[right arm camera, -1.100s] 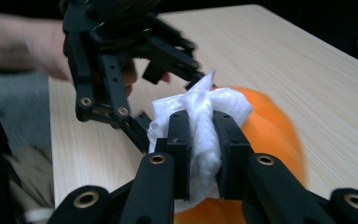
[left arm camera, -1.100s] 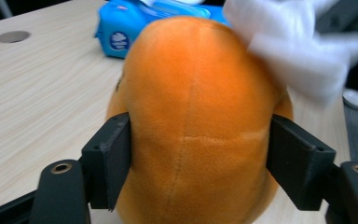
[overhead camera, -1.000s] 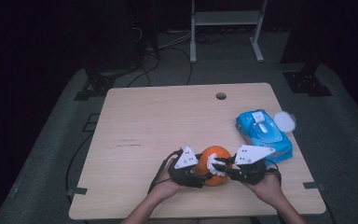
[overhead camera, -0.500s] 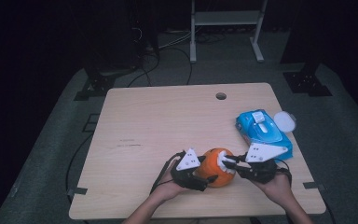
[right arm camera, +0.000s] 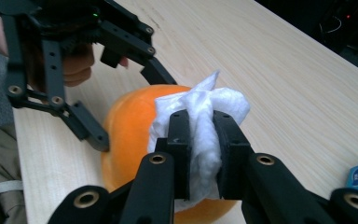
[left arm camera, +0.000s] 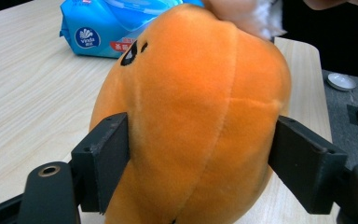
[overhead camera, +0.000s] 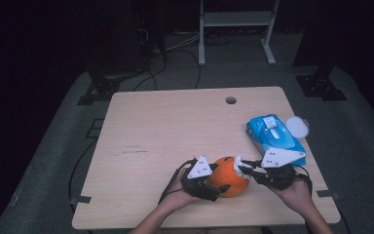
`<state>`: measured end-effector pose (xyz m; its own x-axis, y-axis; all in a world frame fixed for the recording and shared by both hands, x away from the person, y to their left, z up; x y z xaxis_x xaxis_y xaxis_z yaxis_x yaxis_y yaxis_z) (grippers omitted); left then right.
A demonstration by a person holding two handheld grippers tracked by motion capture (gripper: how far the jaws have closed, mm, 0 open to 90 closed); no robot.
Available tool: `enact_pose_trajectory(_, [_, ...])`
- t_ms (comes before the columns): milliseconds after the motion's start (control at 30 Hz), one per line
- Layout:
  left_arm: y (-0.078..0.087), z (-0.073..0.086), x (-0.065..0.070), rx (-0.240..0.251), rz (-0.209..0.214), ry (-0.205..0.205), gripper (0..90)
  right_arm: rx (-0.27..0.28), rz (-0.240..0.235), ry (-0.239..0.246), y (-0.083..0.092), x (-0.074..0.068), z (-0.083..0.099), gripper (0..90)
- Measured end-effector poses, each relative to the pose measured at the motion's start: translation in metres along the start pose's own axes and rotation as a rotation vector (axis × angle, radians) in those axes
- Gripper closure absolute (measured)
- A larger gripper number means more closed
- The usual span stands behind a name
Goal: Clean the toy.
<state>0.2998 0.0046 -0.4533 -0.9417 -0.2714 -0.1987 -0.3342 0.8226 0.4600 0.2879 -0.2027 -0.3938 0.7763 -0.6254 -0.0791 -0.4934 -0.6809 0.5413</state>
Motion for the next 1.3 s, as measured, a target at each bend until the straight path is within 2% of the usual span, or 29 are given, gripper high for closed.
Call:
enact_pose_trajectory(33, [0.0, 0.0, 0.0, 0.0, 0.0, 0.0, 24.8, 0.0, 0.0, 0.0, 0.0, 0.0, 0.0, 77.5])
enact_pose_trajectory(67, [0.0, 0.0, 0.004, -0.018, -0.002, -0.034, 26.2, -0.007, -0.01, 0.021, -0.002, -0.007, -0.002, 77.4])
enact_pose_trajectory(100, [0.0, 0.0, 0.004, -0.018, -0.002, -0.034, 27.1, -0.012, -0.019, 0.033, -0.005, -0.012, -0.003, 77.4])
enact_pose_trajectory(167, [0.0, 0.001, 0.01, -0.048, 0.001, -0.096, 27.5, -0.021, -0.03, 0.042, -0.007, -0.017, -0.004, 77.4])
enact_pose_trajectory(200, [-0.001, 0.002, 0.015, -0.065, -0.004, -0.136, 27.9, -0.037, -0.048, 0.072, -0.011, -0.023, -0.006, 77.4])
enact_pose_trajectory(267, [0.0, 0.002, 0.018, -0.061, -0.007, -0.154, 28.5, -0.036, -0.053, 0.066, -0.012, -0.024, -0.007, 77.4])
enact_pose_trajectory(367, [0.0, 0.003, 0.018, -0.052, -0.007, -0.155, 29.3, -0.03, -0.049, 0.057, -0.01, -0.02, -0.009, 77.5])
enact_pose_trajectory(467, [0.0, 0.002, 0.017, -0.046, -0.004, -0.146, 29.3, -0.027, 0.001, 0.017, -0.002, -0.002, -0.007, 77.5])
enact_pose_trajectory(533, [-0.001, 0.002, 0.017, -0.038, 0.0, -0.15, 29.1, -0.039, -0.019, -0.031, 0.001, 0.009, -0.002, 77.5])
enact_pose_trajectory(567, [-0.002, 0.001, 0.018, -0.038, 0.001, -0.161, 29.0, -0.041, -0.025, -0.038, 0.002, 0.012, 0.0, 77.5])
enact_pose_trajectory(667, [-0.003, 0.0, 0.022, -0.059, 0.011, -0.232, 29.0, -0.05, -0.06, -0.041, 0.004, 0.008, 0.0, 77.5])
enact_pose_trajectory(733, [-0.004, 0.001, 0.026, -0.068, 0.016, -0.269, 29.1, -0.05, -0.097, -0.024, 0.001, -0.002, -0.002, 77.5])
enact_pose_trajectory(767, [-0.004, 0.001, 0.026, -0.068, 0.016, -0.269, 29.1, -0.053, -0.116, -0.018, -0.003, -0.007, -0.003, 77.5])
enact_pose_trajectory(800, [-0.005, 0.002, 0.029, -0.086, 0.015, -0.29, 29.1, -0.064, -0.12, -0.002, -0.007, -0.012, -0.003, 77.5])
enact_pose_trajectory(867, [-0.003, 0.004, 0.027, -0.069, 0.02, -0.263, 29.6, -0.067, -0.115, 0.014, -0.01, -0.015, -0.004, 77.5])
enact_pose_trajectory(967, [-0.002, 0.005, 0.025, -0.06, 0.023, -0.25, 30.6, -0.057, -0.11, -0.009, -0.007, -0.008, -0.005, 77.6])
enact_pose_trajectory(1000, [-0.003, 0.004, 0.025, -0.056, 0.023, -0.251, 30.6, -0.047, -0.103, -0.04, -0.004, 0.004, -0.003, 77.6])
enact_pose_trajectory(1033, [-0.003, 0.004, 0.025, -0.056, 0.023, -0.251, 30.6, -0.047, -0.103, -0.04, -0.004, 0.004, -0.003, 77.6])
enact_pose_trajectory(1067, [-0.004, 0.004, 0.026, -0.054, 0.024, -0.256, 30.6, -0.051, -0.082, -0.072, -0.001, 0.016, 0.003, 77.5])
enact_pose_trajectory(1133, [-0.004, 0.004, 0.025, -0.051, 0.027, -0.256, 30.6, -0.053, -0.074, -0.103, 0.002, 0.026, 0.007, 77.6])
enact_pose_trajectory(1233, [-0.005, 0.003, 0.027, -0.062, 0.035, -0.277, 29.9, -0.047, -0.1, -0.119, 0.002, 0.025, 0.008, 77.6])
enact_pose_trajectory(1300, [-0.006, 0.004, 0.029, -0.057, 0.047, -0.294, 29.8, -0.039, -0.152, -0.089, -0.002, 0.011, 0.003, 77.4])
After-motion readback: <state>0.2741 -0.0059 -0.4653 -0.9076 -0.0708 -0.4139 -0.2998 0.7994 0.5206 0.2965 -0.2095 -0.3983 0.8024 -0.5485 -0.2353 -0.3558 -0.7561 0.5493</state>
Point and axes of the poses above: each handheld gripper's, and its own axes: y roughly backward along the jaws, z roughly out of its underside, x roughly to its right, the point moved 3 cm from there along -y, roughly forward along the jaws, and after that the axes turned 14 degrees about -y, right-handed, at the moved point
